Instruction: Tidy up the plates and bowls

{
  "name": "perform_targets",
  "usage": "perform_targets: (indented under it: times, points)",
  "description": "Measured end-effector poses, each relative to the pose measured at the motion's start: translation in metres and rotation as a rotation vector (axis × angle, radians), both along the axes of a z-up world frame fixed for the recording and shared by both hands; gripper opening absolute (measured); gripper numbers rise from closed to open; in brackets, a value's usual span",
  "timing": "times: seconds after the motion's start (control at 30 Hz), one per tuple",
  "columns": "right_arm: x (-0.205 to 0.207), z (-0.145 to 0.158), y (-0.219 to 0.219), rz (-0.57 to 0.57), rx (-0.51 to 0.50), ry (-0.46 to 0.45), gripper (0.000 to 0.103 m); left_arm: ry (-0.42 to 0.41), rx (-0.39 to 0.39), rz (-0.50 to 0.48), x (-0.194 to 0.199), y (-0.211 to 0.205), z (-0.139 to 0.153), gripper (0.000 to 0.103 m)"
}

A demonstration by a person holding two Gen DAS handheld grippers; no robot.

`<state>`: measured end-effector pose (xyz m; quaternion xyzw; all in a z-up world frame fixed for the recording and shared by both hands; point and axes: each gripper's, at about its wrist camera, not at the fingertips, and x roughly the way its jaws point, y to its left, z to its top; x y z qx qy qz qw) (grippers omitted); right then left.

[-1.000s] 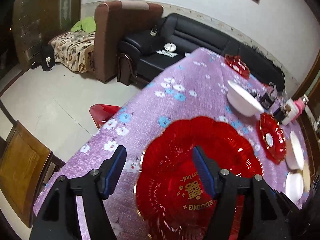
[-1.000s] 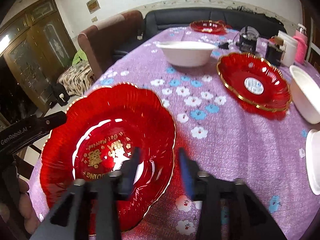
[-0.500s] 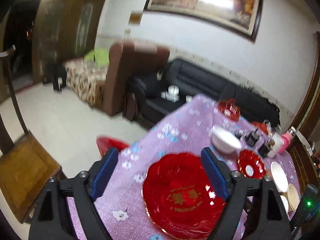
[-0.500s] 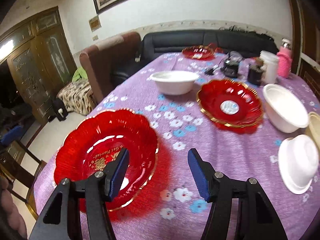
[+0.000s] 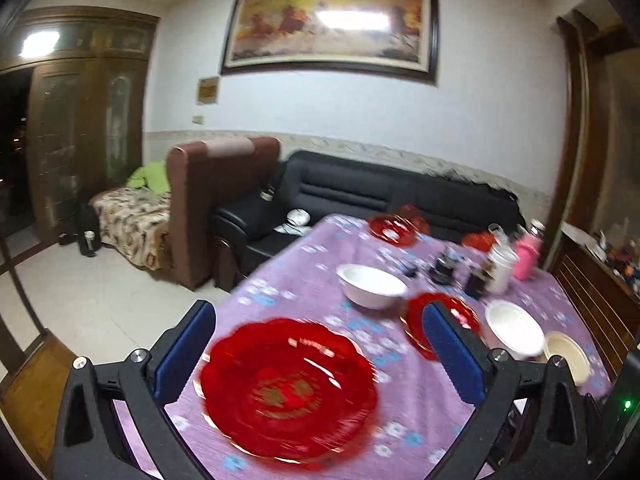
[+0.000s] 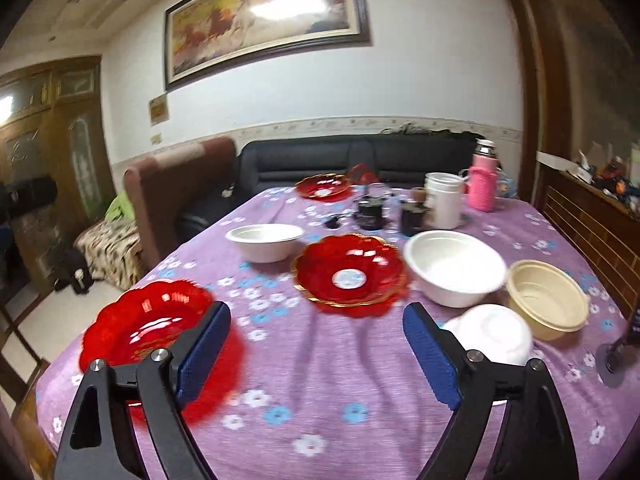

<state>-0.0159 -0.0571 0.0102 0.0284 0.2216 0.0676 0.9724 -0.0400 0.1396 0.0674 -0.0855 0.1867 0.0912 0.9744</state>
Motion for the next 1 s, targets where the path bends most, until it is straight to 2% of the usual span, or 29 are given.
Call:
perform_targets:
  times: [0.17, 0.3, 0.37, 0.53, 0.63, 1.0]
  points:
    - [0.004, -0.010, -0.040, -0.050, 0.008, 0.057, 0.091, 0.034, 0.017, -0.066, 0.012, -0.035, -0.009, 0.103]
    - [0.005, -0.018, -0.064, -0.086, 0.005, 0.085, 0.091, 0.033, 0.056, -0.113, 0.018, -0.065, -0.014, 0.103]
    - [0.005, -0.020, -0.073, -0.099, 0.007, 0.091, 0.091, 0.059, 0.079, -0.149, 0.026, -0.080, -0.018, 0.103]
    - [0.009, -0.024, -0.090, -0.121, 0.006, 0.114, 0.091, 0.178, 0.050, -0.255, 0.048, -0.102, -0.036, 0.103]
    - [0.013, -0.026, -0.098, -0.133, 0.000, 0.121, 0.091, 0.223, 0.039, -0.282, 0.057, -0.109, -0.048, 0.103]
    - [0.024, -0.037, -0.114, -0.168, 0.006, 0.161, 0.091, 0.300, 0.002, -0.316, 0.077, -0.118, -0.070, 0.103]
